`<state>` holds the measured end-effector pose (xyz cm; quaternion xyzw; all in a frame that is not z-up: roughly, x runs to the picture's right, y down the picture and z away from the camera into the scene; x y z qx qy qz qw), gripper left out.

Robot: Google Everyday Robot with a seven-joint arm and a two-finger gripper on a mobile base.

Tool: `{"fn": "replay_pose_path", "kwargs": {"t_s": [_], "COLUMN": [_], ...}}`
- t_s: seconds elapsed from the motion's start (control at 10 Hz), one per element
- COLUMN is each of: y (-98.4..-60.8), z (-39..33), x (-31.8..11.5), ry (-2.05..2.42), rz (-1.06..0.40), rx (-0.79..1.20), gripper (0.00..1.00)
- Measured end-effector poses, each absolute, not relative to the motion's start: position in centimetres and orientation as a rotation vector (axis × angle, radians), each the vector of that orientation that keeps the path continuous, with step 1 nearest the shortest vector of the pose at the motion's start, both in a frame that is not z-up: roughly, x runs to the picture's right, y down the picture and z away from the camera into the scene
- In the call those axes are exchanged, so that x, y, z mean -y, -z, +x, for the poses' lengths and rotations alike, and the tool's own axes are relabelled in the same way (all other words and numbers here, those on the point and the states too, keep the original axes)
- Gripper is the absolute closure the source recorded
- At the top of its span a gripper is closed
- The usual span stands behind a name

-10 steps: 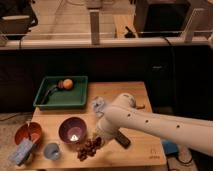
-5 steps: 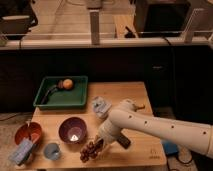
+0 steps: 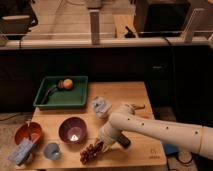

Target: Place grapes in table surface

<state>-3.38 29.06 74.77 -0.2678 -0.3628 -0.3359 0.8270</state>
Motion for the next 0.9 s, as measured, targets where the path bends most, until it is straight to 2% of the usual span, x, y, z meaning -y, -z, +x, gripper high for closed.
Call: {"fn": "replay_pose_path", "kwargs": {"t_s": [0.1,0.2,0.5,0.9], "y": [-75.1,-75.2,-74.7,-71.6], "z": [-3.4,-3.3,-3.6,-3.9], "x": [-29.3,-29.3,-29.1,-27.0], "ry": [0.71,0.709,0.729,0.76], "rz": [-0.569,-0.568,-0.594,-0.6], "rx": [0.772,0.771,0.758,0.739], "gripper": [0.23,0.2,0.2,0.2]}}
